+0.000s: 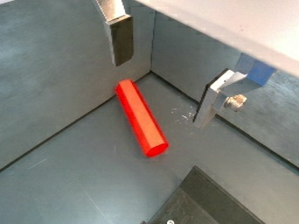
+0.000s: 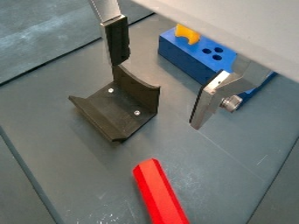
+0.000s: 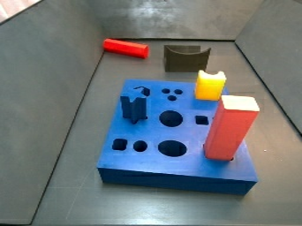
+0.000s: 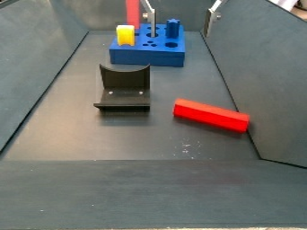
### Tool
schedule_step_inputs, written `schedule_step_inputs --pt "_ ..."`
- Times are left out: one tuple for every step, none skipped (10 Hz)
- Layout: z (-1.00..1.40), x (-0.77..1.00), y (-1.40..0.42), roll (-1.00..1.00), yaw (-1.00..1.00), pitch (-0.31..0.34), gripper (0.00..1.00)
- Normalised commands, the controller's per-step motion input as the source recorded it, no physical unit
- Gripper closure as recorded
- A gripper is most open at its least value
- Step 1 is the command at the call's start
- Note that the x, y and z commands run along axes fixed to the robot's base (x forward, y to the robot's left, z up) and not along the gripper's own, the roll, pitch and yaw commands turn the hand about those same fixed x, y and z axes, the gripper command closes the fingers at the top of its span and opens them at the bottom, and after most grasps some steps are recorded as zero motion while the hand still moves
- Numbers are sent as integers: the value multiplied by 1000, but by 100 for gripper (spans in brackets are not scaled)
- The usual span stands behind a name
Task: Pick up the hexagon object. Move up. Place the hexagon object on the fixture. Regrasp the hexagon object. Move to above the board. Insert the hexagon object.
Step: Pick up the hexagon object.
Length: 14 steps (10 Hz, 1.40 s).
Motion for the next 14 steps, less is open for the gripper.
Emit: schedule_step_inputs --pt "-174 0 60 64 211 26 0" --pt "-669 0 157 77 686 40 0" --pt "-1000 -249 0 63 923 -71 0" --pt "-963 -183 14 20 1000 -127 0" --pt "-951 -183 23 14 1000 -133 0" --pt "-954 -189 29 14 1000 -139 0" --pt "-949 -174 74 30 991 -147 0" --pt "-1000 0 294 31 797 -110 0" --pt "-1000 17 574 46 520 -31 0" --pt "-949 0 563 61 494 -16 0" --pt "-1000 0 509 0 557 -43 0" --pt "-1000 -89 383 13 634 -90 0" --pt "-1000 -91 143 23 803 -44 0" --pt "-900 40 0 0 997 27 0"
